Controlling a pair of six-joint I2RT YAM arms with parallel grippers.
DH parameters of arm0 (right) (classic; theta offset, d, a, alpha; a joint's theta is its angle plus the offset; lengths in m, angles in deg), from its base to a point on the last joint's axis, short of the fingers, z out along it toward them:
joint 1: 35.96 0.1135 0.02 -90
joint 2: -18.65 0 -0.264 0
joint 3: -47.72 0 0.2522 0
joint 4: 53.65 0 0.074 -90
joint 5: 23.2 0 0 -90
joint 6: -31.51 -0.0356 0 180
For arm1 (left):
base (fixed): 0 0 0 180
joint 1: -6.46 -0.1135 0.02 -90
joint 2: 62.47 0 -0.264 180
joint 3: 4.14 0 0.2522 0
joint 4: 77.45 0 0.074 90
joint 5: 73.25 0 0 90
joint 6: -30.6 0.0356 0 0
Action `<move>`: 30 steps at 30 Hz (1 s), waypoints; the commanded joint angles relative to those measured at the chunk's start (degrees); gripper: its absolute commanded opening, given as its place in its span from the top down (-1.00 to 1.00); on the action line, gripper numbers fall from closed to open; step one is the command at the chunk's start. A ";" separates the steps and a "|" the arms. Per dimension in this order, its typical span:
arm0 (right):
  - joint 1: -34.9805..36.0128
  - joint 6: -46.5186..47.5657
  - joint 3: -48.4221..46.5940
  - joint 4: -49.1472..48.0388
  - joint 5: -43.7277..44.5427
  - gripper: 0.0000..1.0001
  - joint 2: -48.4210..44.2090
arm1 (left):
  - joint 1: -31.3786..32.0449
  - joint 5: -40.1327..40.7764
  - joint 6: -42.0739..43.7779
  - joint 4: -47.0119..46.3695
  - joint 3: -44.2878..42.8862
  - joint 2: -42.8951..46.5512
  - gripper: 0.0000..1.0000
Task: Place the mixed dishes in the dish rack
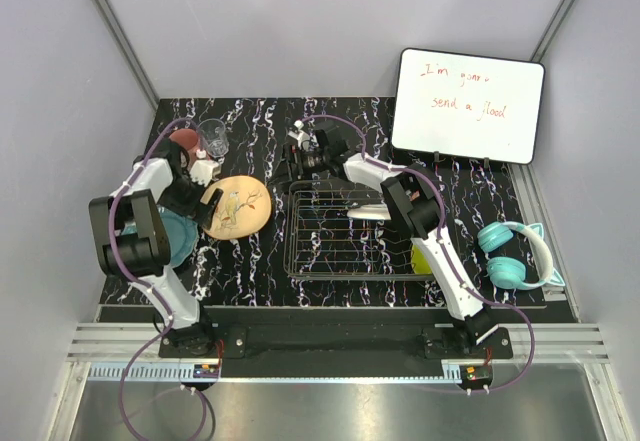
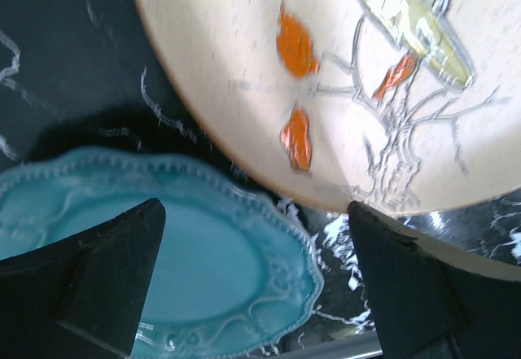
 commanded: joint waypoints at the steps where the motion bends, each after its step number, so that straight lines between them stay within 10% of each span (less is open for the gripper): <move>1: -0.99 1.10 2.59 1.54 1.75 -0.96 -0.50 | 0.93 -4.87 -2.60 -0.35 -6.51 -2.88 -0.98; 30: -1.61 2.07 2.85 2.25 2.37 -0.93 -0.94 | 14.11 -12.34 -9.10 0.62 -18.28 -16.86 -0.98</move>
